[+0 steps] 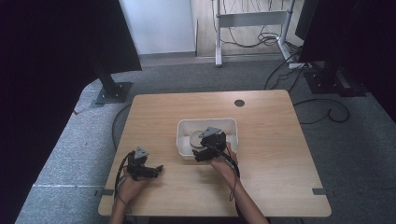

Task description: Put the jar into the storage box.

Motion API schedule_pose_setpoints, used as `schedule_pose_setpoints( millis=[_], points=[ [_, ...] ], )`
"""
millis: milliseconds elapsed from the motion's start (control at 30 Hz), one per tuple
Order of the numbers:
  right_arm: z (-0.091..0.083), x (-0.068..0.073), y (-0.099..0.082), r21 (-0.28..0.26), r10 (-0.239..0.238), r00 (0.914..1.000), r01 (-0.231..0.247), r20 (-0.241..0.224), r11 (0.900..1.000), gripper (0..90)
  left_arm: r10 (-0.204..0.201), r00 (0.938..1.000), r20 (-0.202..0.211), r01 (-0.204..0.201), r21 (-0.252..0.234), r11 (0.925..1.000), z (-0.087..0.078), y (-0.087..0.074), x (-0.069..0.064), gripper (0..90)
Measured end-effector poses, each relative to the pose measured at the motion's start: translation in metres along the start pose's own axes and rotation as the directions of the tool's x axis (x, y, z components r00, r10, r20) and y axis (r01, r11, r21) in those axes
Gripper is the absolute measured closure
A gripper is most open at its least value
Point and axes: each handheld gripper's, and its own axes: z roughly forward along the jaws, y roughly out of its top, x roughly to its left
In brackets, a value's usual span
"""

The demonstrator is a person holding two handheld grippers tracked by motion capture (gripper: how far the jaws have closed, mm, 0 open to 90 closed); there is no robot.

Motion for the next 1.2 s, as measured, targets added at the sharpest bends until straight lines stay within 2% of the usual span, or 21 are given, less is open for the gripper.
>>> schedule_pose_setpoints(
  millis=[400, 833, 1200],
  points=[
    [-0.010, -0.001, -0.005, 0.009, -0.006, 0.9997, 0.007, -0.022, 0.9999, 2.8, -0.003, 1.0000, 0.000, 0.003, -0.002, 1.0000, 0.000, 0.000, 0.000, 0.0],
    [-0.021, -0.001, -0.010, 0.003, -0.025, 0.9994, 0.025, -0.022, 0.9997, 2.6, -0.004, 1.0000, -0.001, 0.004, -0.002, 1.0000, 0.000, 0.000, 0.000, 0.0],
    [-0.031, -0.004, -0.020, -0.009, -0.015, 0.9995, 0.015, -0.028, 0.9998, 2.8, -0.003, 1.0000, -0.001, 0.003, -0.002, 1.0000, 0.000, 0.000, 0.000, 0.0]
  ],
)
